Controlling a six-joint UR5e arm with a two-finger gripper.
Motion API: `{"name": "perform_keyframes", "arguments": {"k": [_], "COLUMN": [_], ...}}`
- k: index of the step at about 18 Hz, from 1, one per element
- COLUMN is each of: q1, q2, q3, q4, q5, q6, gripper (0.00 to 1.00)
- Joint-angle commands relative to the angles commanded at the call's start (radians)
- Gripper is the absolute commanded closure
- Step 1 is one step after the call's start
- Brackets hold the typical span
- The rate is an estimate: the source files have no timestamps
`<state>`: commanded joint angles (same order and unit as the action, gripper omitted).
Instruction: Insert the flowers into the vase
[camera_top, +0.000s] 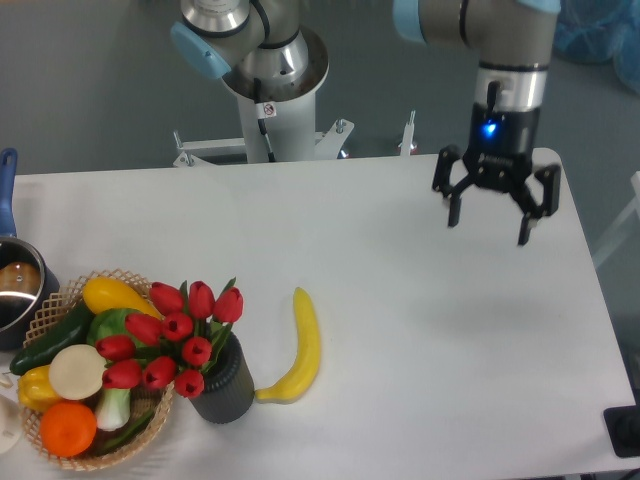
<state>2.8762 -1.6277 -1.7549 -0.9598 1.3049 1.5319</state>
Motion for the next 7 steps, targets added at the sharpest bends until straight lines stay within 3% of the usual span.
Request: {"name": "perform_keyframes", "arguments": {"k": [4,7], "q1": [-0.002,-0.003], "q2": [0.012,0.017], "q3": [-0.003,-0.006], "q4": [-0.059,-0.062], "q5": [0.056,0.056], "q6": [0.062,0.06], "gripper": [0.0,0.0]}}
